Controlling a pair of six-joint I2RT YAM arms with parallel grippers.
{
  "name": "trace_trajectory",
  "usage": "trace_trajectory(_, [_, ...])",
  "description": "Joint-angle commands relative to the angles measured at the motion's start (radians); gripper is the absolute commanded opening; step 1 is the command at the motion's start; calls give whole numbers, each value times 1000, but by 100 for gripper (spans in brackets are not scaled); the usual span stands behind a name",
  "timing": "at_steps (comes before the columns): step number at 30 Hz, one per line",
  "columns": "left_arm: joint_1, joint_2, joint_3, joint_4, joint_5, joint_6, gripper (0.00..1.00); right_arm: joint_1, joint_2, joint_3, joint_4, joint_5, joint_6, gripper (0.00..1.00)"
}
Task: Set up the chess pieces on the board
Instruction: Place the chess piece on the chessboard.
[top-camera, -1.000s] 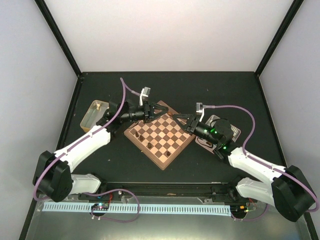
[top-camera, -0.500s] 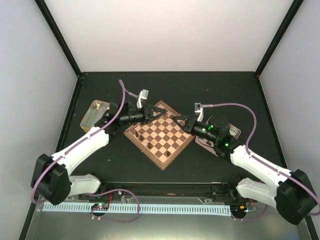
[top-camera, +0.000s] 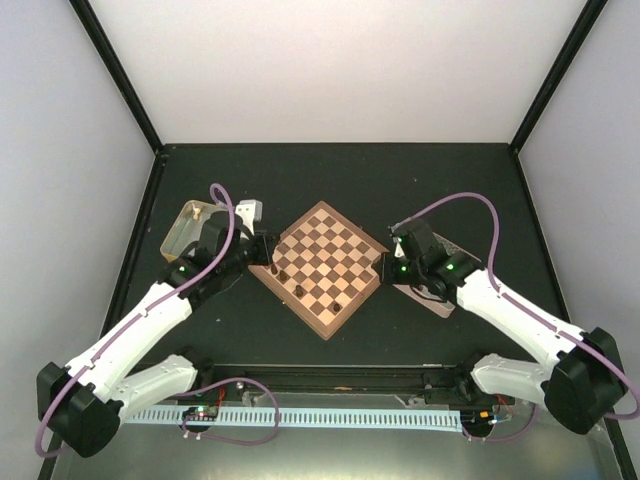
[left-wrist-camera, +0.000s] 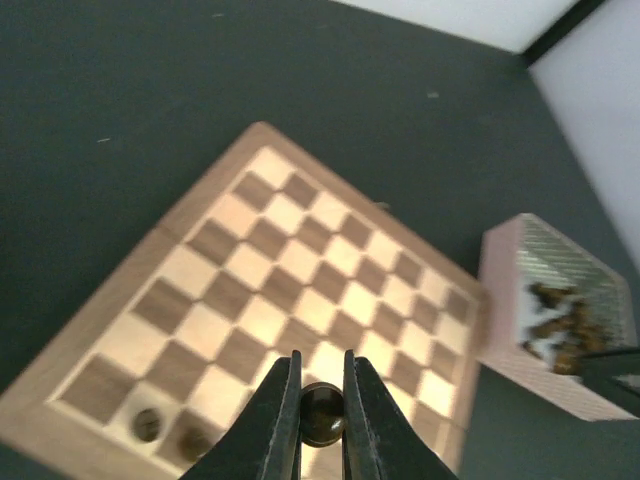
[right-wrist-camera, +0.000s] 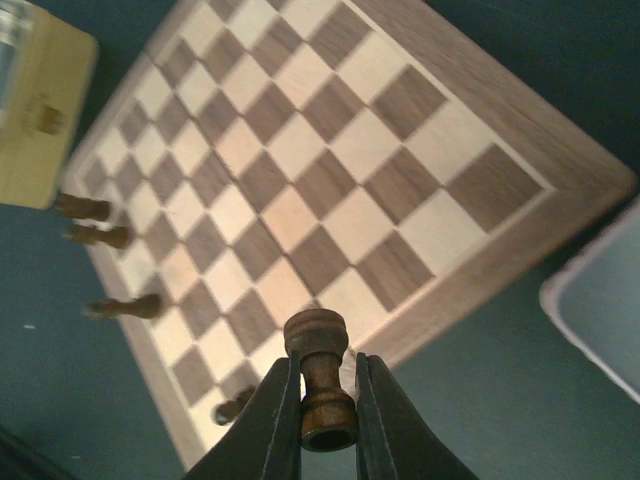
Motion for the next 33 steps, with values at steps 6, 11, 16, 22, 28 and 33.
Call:
trace_trajectory(6, [6,34,-43,-77,-288,44,1,66,199,198,-179,117,-134,9])
trace_trajectory(11, [13,150,-25,-77,-359,27,2,81,278,260,-182,122,-134,9])
trace_trajectory(16, [29,283,30,-99,-362,24,1,82,333,292,-176,94,-137,9])
trace_trajectory(22, [55,430,53,-82,-318,0,1,82,375,325,-191,82,-154,9])
trace_trajectory(28, [59,505,52,-65,-336,-26,1,82,381,337,-201,73,-165,10])
trace_trajectory(33, [62,527,47,-50,-304,-19,5,81,376,339,-199,72,-169,10])
